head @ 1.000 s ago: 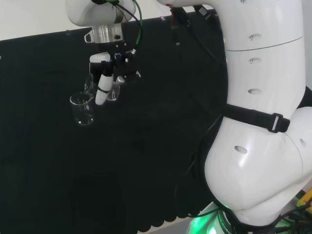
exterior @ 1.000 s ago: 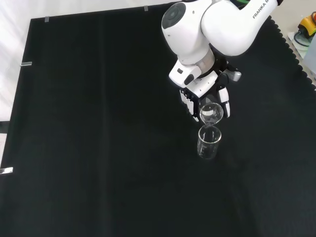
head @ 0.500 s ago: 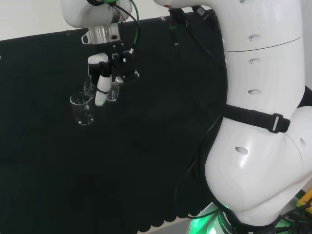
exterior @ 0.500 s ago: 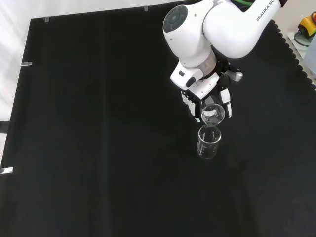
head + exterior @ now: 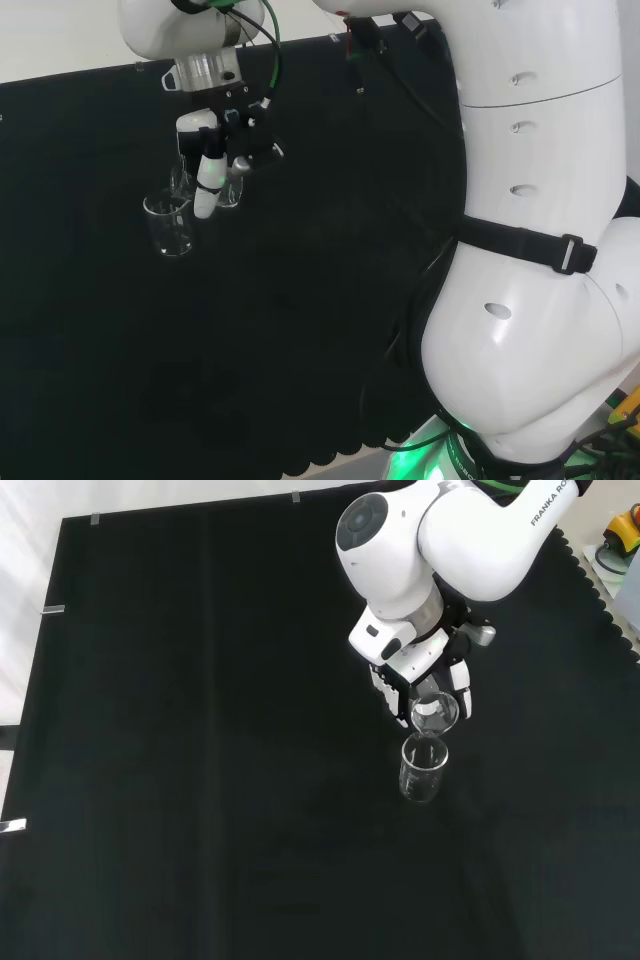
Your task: Pour the water from the handheld beaker into the one on the table.
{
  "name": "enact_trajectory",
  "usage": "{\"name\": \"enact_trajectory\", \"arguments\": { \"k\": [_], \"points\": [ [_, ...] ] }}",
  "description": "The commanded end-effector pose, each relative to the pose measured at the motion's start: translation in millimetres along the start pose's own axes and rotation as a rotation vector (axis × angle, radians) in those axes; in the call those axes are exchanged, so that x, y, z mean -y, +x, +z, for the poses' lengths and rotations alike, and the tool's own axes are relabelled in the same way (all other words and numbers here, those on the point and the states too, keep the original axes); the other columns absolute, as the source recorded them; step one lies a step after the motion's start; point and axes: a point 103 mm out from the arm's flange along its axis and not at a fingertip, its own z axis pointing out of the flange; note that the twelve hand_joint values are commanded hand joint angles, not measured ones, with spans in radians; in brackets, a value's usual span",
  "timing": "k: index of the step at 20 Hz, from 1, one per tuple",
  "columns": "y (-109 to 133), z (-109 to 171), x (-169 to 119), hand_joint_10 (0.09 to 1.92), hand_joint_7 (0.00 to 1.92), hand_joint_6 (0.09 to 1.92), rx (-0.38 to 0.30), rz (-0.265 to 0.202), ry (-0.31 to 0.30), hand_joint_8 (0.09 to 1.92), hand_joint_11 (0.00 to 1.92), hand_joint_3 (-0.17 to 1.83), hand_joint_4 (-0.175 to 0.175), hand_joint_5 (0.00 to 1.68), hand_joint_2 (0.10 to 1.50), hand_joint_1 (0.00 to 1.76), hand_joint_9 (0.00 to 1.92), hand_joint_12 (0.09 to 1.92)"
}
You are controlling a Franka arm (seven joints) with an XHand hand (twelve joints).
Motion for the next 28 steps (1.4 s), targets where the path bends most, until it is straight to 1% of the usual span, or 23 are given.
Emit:
{"name": "enact_trajectory", "arguments": {
  "k": [1, 3, 5, 8, 10, 17, 24, 28],
  "points": [
    [3, 0, 0, 0.35, 1.43, 0.55, 0.025, 0.01, 0.011, 0.51, 1.28, 0.83, -0.175, 1.36, 0.52, 1.33, 1.71, 0.68],
    [3, 0, 0, 0.35, 1.43, 0.56, 0.021, 0.008, 0.014, 0.51, 1.28, 0.83, -0.175, 1.36, 0.52, 1.33, 1.71, 0.68],
    [16, 1, -9, 0.35, 1.43, 0.56, 0.047, 0.014, 0.024, 0.51, 1.28, 0.83, -0.175, 1.36, 0.52, 1.33, 1.71, 0.68],
    [8, -2, -1, 0.36, 1.43, 0.56, 0.038, 0.007, 0.018, 0.52, 1.28, 0.84, -0.175, 1.36, 0.52, 1.33, 1.71, 0.68],
    [4, -3, 2, 0.36, 1.43, 0.56, 0.044, 0.012, 0.021, 0.52, 1.28, 0.84, -0.175, 1.36, 0.52, 1.33, 1.71, 0.68],
    [6, -4, 2, 0.36, 1.43, 0.56, 0.064, 0.032, 0.034, 0.52, 1.29, 0.84, -0.175, 1.36, 0.52, 1.33, 1.71, 0.68],
    [4, -8, 3, 0.37, 1.43, 0.56, 0.055, 0.03, 0.033, 0.52, 1.29, 0.84, -0.175, 1.36, 0.51, 1.33, 1.71, 0.68],
    [5, -13, 5, 0.37, 1.43, 0.56, 0.087, 0.036, 0.035, 0.52, 1.29, 0.84, -0.175, 1.36, 0.51, 1.33, 1.71, 0.68]
  ]
}}
